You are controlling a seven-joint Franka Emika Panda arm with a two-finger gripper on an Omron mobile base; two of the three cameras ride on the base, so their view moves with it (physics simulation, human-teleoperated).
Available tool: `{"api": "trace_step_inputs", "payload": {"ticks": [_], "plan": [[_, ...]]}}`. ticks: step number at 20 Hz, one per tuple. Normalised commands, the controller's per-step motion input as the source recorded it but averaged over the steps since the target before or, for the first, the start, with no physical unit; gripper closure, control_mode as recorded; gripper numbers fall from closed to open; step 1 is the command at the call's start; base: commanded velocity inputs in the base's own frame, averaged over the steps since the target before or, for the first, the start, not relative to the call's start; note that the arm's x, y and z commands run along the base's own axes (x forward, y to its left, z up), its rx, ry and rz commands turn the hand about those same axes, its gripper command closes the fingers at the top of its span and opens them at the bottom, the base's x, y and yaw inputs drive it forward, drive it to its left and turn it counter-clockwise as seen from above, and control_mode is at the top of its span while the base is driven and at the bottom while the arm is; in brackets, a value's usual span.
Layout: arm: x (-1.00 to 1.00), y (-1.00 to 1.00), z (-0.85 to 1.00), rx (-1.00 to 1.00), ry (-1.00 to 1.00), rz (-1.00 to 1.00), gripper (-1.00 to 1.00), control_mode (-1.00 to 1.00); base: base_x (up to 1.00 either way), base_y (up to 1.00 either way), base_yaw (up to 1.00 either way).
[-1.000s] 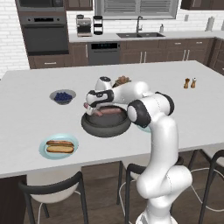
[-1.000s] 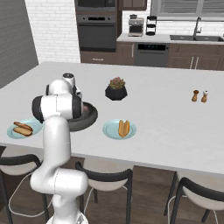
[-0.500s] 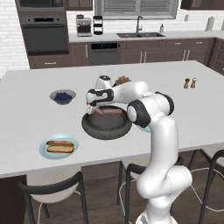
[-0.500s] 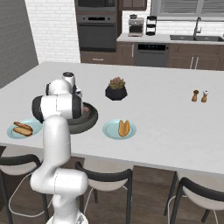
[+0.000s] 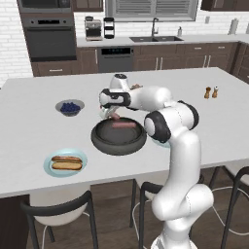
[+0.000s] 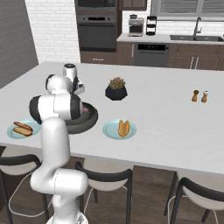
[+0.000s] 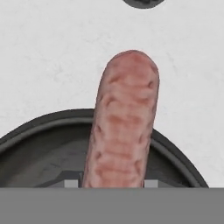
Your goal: Place one bun and one sausage from the bowl on each plate.
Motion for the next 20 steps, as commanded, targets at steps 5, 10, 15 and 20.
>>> {"api": "trace_step_inputs", "payload": {"ticks": [5, 10, 15, 20], "plan": [[-0.01, -0.87, 0.73, -0.01, 0.02, -0.13, 1.00, -1.00, 0.00, 0.00, 0.00], [-0.01, -1.00, 0.29, -0.09, 0.13, -0.19, 1.00, -1.00, 0.00, 0.00, 0.00], [-0.17, -1.00, 0.01, -0.15, 0.20, -0.23, 1.00, -1.00, 0.00, 0.00, 0.00], [-0.43, -1.00, -0.06, -0.09, 0.25, -0.20, 1.00, -1.00, 0.00, 0.00, 0.00]]}}
